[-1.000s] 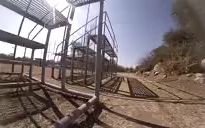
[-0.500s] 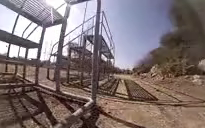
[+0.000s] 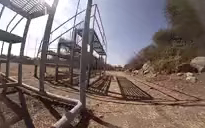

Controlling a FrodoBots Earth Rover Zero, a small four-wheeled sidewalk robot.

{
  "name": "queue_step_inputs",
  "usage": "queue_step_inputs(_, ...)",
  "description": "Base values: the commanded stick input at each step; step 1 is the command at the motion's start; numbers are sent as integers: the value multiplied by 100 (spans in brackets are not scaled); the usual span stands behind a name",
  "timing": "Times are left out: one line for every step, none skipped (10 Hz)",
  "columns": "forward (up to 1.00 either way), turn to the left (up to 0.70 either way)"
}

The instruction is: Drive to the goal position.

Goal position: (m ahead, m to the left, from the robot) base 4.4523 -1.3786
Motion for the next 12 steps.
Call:
queue_step_inputs(50,0)
queue_step_inputs(50,0)
queue_step_inputs(50,0)
queue_step_inputs(50,0)
queue_step_inputs(50,0)
queue_step_inputs(50,0)
queue_step_inputs(50,0)
queue_step_inputs(50,0)
queue_step_inputs(50,-13)
queue_step_inputs(50,-50)
queue_step_inputs(50,-50)
queue_step_inputs(50,-50)
